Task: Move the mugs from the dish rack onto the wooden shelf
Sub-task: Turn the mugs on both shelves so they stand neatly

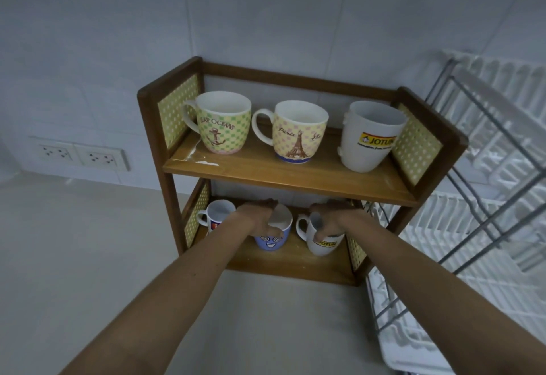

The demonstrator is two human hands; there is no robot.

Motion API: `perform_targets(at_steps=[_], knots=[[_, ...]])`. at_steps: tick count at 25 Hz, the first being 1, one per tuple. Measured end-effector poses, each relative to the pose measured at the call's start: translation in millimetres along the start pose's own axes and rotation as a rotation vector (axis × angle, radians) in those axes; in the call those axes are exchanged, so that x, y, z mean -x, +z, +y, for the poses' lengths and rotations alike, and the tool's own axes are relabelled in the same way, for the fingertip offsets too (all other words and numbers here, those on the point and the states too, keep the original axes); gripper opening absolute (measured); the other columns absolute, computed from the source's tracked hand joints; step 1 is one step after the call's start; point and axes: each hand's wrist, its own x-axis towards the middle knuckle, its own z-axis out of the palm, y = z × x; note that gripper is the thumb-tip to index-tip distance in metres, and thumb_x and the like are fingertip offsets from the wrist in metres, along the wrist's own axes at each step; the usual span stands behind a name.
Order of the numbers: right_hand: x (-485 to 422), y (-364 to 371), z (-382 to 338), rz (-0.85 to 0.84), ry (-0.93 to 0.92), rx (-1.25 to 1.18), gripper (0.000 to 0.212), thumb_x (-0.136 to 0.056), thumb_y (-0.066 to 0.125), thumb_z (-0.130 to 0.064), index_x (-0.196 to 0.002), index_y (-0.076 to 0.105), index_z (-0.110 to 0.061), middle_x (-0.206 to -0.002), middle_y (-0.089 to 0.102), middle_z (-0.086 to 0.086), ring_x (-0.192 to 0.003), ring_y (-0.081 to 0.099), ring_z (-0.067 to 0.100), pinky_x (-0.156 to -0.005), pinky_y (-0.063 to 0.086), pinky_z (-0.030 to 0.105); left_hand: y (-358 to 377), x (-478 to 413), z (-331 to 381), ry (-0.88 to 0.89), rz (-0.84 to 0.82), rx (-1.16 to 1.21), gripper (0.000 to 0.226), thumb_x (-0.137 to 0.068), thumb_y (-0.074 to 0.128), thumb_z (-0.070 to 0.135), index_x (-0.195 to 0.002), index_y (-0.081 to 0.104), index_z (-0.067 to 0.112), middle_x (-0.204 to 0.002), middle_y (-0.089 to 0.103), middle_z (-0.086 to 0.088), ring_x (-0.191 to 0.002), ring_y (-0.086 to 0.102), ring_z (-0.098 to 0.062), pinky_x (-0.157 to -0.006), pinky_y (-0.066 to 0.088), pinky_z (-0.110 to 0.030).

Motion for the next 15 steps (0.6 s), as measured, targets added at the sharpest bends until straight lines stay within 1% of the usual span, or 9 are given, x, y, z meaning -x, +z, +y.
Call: perform_targets(at_steps=[2, 5, 8, 11, 12, 13, 15], knots=[[1, 0, 2, -0.014, -0.036, 0.000, 0.082, -0.072, 0.075, -0.041, -0.142, 0.032, -0.031, -0.146, 0.041, 0.011, -0.127, 0.045, 0.035, -0.098, 0.047, 0.048, -1, 2, -2, 0.025, -0.012, 0.024, 0.087, -0.082, 0.063, 0.054, -0.149, 0.023, 0.017, -0.151, 0.039, -0.008, -0.132, 0.043, -0.028, -0.103, 0.041, -0.037], [4, 1, 3, -0.005, -0.071, 0.051, 0.080, -0.075, 0.073, -0.034, -0.143, 0.031, -0.033, -0.147, 0.038, 0.009, -0.129, 0.042, 0.033, -0.099, 0.046, 0.043, -4, 2, -2, 0.044, -0.011, 0.028, 0.087, -0.082, 0.064, 0.053, -0.149, 0.022, 0.017, -0.152, 0.038, -0.007, -0.133, 0.041, -0.028, -0.104, 0.040, -0.036], [3, 4, 0, 0.029, -0.088, 0.084, 0.073, -0.077, 0.071, -0.032, -0.141, 0.034, -0.034, -0.145, 0.040, 0.007, -0.127, 0.043, 0.031, -0.096, 0.046, 0.041, -4, 1, -2, 0.047, -0.018, 0.026, 0.087, -0.082, 0.065, 0.052, -0.149, 0.022, 0.018, -0.152, 0.038, -0.007, -0.133, 0.041, -0.028, -0.105, 0.040, -0.037], [3, 4, 0, 0.012, -0.074, 0.093, 0.074, -0.078, 0.069, -0.034, -0.141, 0.031, -0.035, -0.145, 0.039, 0.008, -0.127, 0.044, 0.033, -0.095, 0.046, 0.041, -3, 1, -1, 0.050, -0.035, 0.023, 0.087, -0.082, 0.065, 0.052, -0.150, 0.021, 0.019, -0.153, 0.036, -0.007, -0.135, 0.039, -0.028, -0.106, 0.039, -0.037], [3, 5, 0, 0.004, -0.063, 0.100, 0.075, -0.079, 0.068, -0.034, -0.143, 0.028, -0.036, -0.148, 0.036, 0.009, -0.128, 0.043, 0.033, -0.096, 0.046, 0.041, -4, 1, -1, 0.050, -0.041, 0.019, 0.088, -0.083, 0.064, 0.052, -0.151, 0.019, 0.018, -0.155, 0.032, -0.006, -0.136, 0.037, -0.028, -0.107, 0.038, -0.038], [3, 7, 1, -0.010, -0.043, 0.097, 0.078, -0.080, 0.067, -0.034, -0.144, 0.023, -0.038, -0.153, 0.028, 0.010, -0.130, 0.041, 0.034, -0.098, 0.045, 0.041, -5, 2, 0, 0.048, -0.049, 0.013, 0.089, -0.084, 0.062, 0.052, -0.152, 0.015, 0.018, -0.158, 0.026, -0.006, -0.139, 0.032, -0.028, -0.110, 0.035, -0.038], [10, 16, -3, -0.005, 0.004, 0.054, 0.085, -0.084, 0.063, -0.035, -0.148, 0.007, -0.040, -0.161, -0.002, 0.011, -0.138, 0.027, 0.039, -0.107, 0.038, 0.046, 0, 10, 2, 0.047, -0.035, -0.006, 0.089, -0.089, 0.056, 0.051, -0.153, 0.003, 0.018, -0.162, 0.007, -0.006, -0.146, 0.016, -0.027, -0.117, 0.021, -0.043]])
